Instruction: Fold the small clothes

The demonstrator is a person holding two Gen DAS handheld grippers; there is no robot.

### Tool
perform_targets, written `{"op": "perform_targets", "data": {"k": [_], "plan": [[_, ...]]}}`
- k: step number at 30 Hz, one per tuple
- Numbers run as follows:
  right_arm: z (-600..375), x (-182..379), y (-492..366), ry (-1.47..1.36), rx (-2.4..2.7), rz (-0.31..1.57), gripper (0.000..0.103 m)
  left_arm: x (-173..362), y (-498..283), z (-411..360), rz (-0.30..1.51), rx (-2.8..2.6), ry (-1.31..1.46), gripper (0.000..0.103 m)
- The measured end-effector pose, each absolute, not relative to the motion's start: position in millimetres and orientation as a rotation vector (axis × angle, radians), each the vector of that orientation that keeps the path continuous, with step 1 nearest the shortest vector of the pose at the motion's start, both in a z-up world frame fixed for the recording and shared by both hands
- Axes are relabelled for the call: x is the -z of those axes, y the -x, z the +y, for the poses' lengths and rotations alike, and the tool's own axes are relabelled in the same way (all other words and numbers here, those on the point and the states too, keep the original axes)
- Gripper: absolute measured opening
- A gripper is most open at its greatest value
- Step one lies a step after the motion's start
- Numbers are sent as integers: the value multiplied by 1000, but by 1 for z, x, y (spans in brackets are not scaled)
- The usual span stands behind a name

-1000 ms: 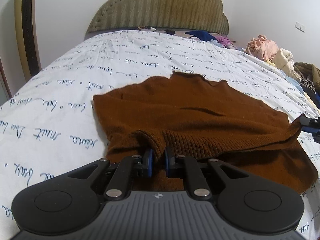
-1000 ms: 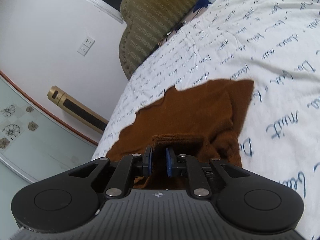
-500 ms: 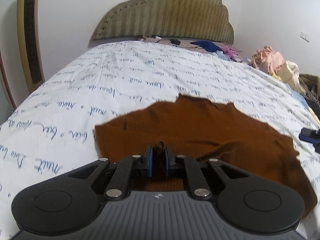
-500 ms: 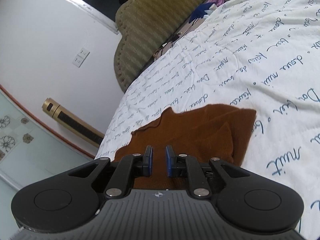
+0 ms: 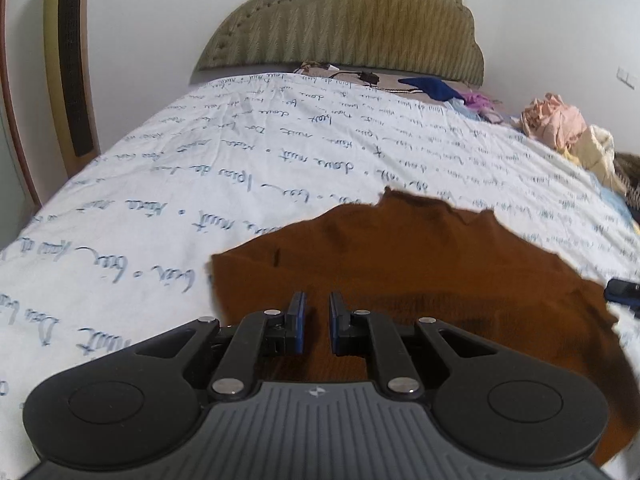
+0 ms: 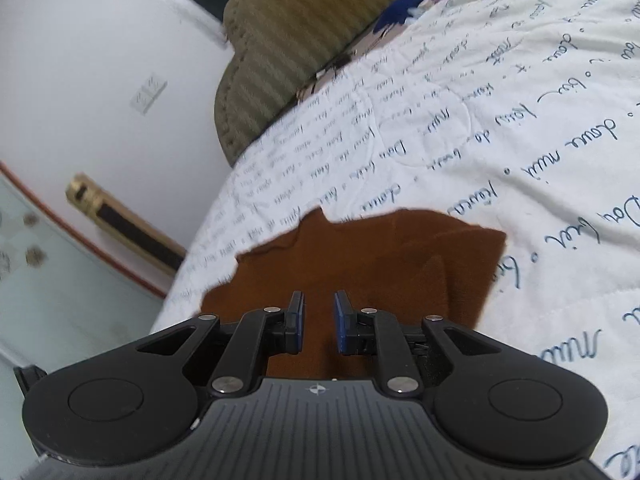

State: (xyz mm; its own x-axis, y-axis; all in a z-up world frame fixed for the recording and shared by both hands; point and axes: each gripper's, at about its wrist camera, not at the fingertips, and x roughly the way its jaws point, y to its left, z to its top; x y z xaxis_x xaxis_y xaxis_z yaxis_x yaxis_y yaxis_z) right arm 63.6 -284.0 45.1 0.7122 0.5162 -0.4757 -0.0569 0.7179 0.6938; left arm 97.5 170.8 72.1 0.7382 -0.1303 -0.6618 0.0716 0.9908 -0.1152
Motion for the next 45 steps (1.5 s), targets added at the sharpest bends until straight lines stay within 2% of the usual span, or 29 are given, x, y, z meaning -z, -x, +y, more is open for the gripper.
{"op": "perform_targets", "data": {"k": [6,8,9,10,11,12,21,24,26,28,30,35,37,40,45], "plan": [[-288,-39,-73,-661,-348,768,38,-71,-99,194,776,176,155,13],[-290,-37,-76,-649,-345,776,43,-70,-104,201,796,189,182,23],[-290,-35,-78,-648,-355,788,48,-69,-106,203,801,194,188,39],[-289,-34,-79,-645,-364,799,52,-68,-108,206,800,201,189,62],[-289,-32,-79,-634,-374,808,53,-68,-109,206,794,202,188,72],[-287,-32,-80,-617,-386,814,54,-68,-109,207,780,198,186,78],[-282,-33,-86,-607,-436,828,59,-75,-121,170,791,316,54,78],[-280,-33,-87,-597,-440,831,59,-71,-128,162,826,335,42,77],[-279,-33,-89,-603,-441,835,58,-67,-133,161,851,335,48,68],[-279,-32,-89,-609,-441,839,58,-64,-137,161,884,341,60,50],[-279,-31,-90,-612,-441,843,58,-60,-140,161,907,324,63,40],[-283,-25,-92,-642,-444,852,58,-56,-141,165,917,301,72,28],[-286,-23,-93,-656,-445,859,56,-56,-141,167,914,285,71,16],[-289,-20,-94,-672,-452,869,56,-53,-141,172,907,270,87,8],[-283,-24,-94,-626,-457,882,55,-47,-140,179,917,264,133,5]]}}
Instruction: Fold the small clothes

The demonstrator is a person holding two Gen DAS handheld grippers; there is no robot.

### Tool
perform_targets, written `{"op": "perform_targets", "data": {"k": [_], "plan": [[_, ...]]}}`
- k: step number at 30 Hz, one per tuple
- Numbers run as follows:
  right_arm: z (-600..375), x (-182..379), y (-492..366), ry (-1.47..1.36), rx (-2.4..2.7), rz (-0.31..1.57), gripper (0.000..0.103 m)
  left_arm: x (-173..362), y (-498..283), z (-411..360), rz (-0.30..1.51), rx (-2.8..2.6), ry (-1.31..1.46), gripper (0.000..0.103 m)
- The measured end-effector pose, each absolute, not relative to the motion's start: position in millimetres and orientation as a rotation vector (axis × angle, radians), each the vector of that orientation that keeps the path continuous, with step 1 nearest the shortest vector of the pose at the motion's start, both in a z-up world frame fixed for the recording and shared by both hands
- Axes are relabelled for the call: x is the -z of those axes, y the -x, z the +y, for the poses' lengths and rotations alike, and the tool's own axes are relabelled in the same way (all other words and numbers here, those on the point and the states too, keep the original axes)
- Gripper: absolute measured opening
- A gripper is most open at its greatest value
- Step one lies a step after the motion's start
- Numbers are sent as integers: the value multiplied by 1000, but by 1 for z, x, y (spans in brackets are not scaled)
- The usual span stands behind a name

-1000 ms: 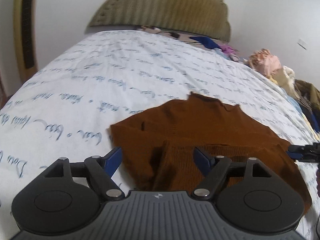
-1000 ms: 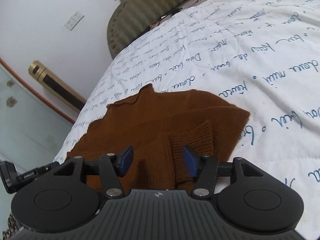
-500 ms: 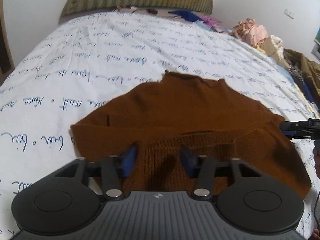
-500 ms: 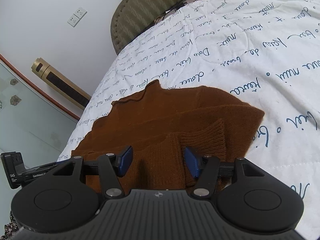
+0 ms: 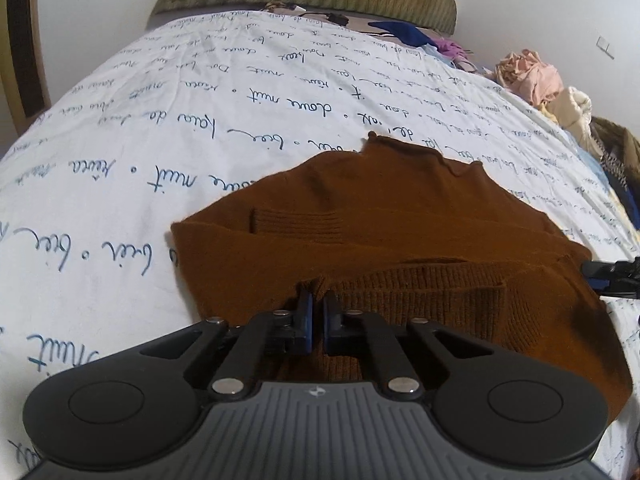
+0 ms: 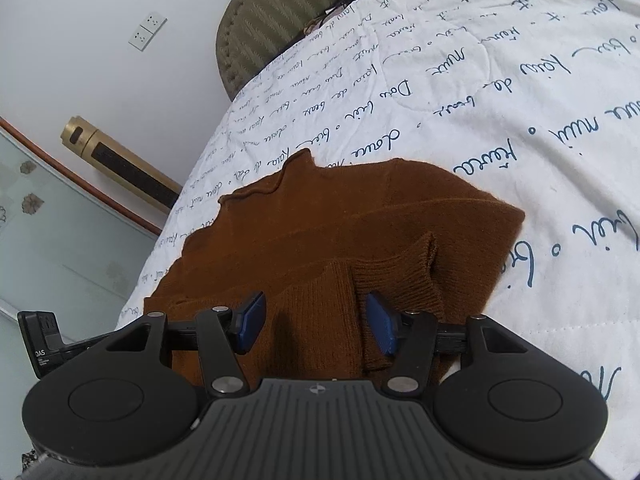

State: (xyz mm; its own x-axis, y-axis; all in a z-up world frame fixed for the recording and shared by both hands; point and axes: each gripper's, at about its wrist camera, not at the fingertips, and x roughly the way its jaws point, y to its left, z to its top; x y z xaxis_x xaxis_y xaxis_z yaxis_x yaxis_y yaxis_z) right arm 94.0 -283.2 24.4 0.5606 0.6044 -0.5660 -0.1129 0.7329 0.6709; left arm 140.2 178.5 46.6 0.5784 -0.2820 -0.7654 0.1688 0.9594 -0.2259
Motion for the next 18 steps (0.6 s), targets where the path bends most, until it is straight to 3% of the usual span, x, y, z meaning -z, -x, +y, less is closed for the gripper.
{"op": "perform_targets", "data": {"k": [2,4,7,18], "plan": [[-278,-25,-95,-576,-446,902,45,-47,-139,178,913,271,134,4],[-276,-24,-97,-549,-409,933,23,-47,-139,178,911,273,137,4],[-280,-20,-97,-555,-398,939,13,-48,-137,180,900,263,137,4],[-271,-39,-86,-505,-386,847,10,-58,-137,197,870,245,240,3]]}}
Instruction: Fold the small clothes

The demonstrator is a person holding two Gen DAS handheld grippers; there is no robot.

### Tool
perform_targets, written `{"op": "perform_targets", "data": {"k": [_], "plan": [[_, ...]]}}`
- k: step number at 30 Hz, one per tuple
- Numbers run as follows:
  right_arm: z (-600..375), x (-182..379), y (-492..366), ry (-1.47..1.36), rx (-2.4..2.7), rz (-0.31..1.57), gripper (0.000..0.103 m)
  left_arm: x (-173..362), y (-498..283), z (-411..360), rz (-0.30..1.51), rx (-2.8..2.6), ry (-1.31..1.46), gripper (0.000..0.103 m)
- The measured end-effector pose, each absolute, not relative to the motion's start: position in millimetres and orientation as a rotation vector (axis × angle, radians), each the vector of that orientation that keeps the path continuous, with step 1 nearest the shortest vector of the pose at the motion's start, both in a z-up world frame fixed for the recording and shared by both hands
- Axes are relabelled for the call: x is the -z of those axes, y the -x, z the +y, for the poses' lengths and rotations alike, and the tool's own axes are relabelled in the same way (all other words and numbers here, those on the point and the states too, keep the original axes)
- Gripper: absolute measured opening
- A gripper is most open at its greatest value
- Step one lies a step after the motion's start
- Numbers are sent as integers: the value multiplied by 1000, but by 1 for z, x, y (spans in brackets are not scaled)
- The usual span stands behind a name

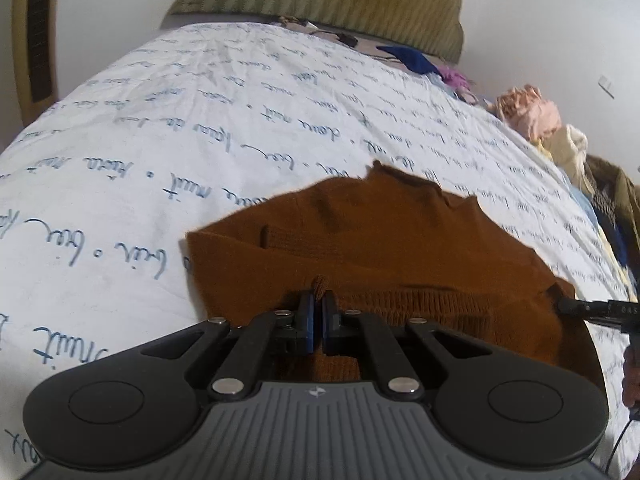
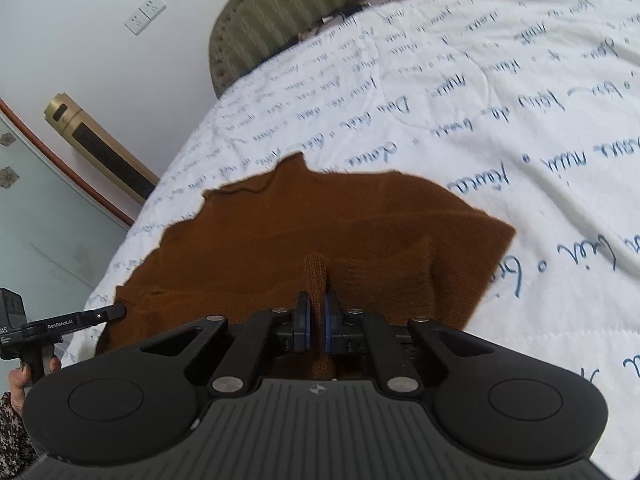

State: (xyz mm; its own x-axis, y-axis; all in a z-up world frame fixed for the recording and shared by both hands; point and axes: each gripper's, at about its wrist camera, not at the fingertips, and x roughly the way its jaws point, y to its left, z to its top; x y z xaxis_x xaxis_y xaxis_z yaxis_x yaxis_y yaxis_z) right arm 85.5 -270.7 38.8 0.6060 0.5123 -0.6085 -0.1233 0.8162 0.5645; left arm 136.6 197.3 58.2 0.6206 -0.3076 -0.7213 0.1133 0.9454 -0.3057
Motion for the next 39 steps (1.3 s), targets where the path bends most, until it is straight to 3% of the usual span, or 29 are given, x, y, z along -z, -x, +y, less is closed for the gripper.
{"op": "perform_targets", "data": {"k": [14,27,33,35,39], "plan": [[-273,-72,-90,-503,-326,711,10,-78,-151,201,802,234,318,4],[-275,-85,-124,-470,-182,581,9,-105,-211,180,691,149,272,4],[-272,-68,-154,-479,-188,659,10,-80,-236,167,723,85,239,4],[-271,-59,-157,-494,-224,700,13,-69,-237,171,750,90,266,4],[-273,-46,-155,-495,-265,783,33,-60,-229,178,774,96,227,4]]}}
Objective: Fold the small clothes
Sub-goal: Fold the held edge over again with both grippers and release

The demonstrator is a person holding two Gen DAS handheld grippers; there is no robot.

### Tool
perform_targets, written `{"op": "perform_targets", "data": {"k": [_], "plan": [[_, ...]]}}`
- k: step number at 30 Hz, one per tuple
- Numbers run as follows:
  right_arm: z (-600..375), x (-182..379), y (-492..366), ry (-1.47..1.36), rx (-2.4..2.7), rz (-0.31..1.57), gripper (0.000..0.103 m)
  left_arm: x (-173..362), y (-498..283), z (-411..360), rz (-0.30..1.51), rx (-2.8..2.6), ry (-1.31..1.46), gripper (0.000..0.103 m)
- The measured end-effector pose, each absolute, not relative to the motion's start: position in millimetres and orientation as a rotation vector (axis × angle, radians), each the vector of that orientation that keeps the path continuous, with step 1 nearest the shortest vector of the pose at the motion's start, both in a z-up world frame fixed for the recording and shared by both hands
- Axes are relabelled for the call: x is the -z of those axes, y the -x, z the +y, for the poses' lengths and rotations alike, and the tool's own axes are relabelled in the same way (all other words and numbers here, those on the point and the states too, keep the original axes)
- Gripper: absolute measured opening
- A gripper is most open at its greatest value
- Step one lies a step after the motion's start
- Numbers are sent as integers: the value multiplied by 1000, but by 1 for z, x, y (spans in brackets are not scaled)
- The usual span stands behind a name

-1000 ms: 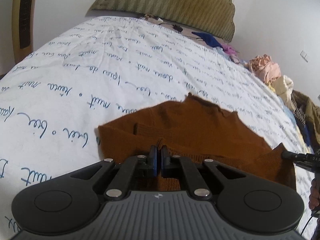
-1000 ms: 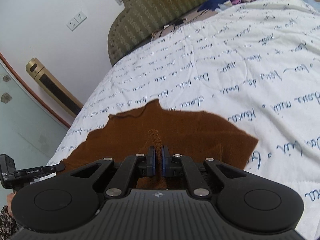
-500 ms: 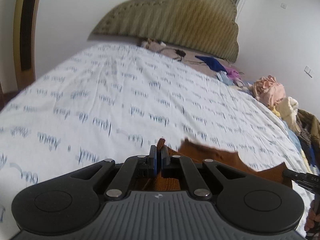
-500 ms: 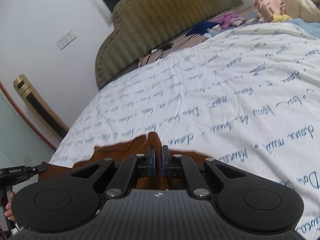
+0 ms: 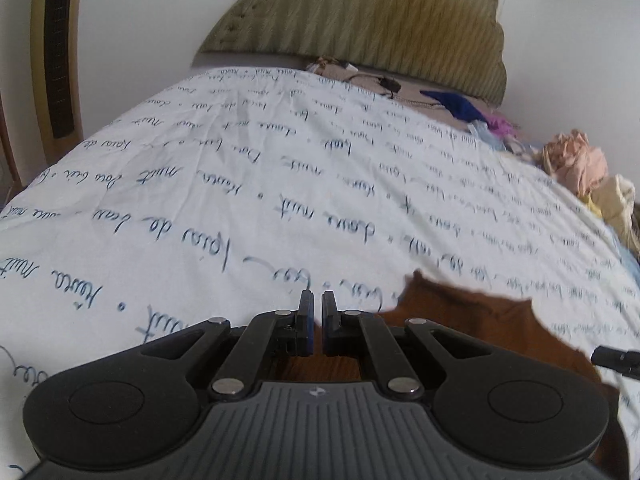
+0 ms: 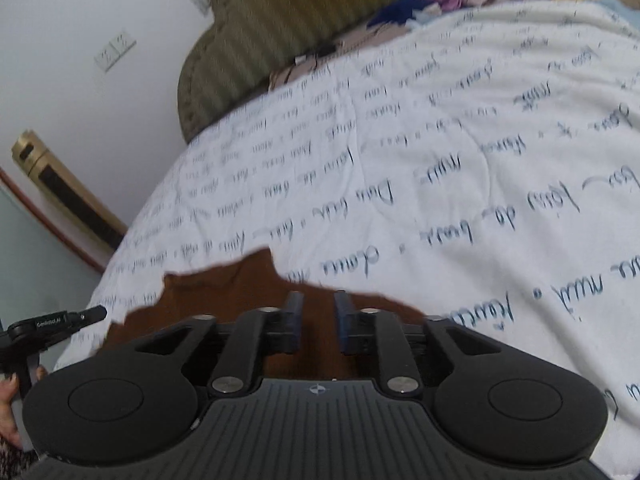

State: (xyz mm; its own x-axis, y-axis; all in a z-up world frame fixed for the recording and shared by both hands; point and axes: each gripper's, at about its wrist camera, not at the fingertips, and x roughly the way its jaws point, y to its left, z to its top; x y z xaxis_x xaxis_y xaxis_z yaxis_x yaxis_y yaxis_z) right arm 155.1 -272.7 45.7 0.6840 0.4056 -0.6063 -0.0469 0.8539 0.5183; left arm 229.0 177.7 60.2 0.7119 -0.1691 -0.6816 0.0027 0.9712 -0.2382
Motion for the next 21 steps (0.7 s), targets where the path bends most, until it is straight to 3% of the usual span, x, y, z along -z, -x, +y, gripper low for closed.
{"op": "perform_targets", "data": {"k": [2,12,14,16,21], "plan": [[-277,-41,-154,-507,-278,810,38,-60,-226,184,782,107,239,4],[-262,-19,-169,-524,-394,911,37,-59,-216,194,851,165,215,4],[-254,-20,-170,-496,-385,907,32,-55,-220,191,873,186,223,4],[-252,-20,-173,-476,-375,905,15,-52,-222,186,883,206,227,4],[-254,-27,-169,-449,-359,860,11,-45,-232,171,907,225,211,6]]}}
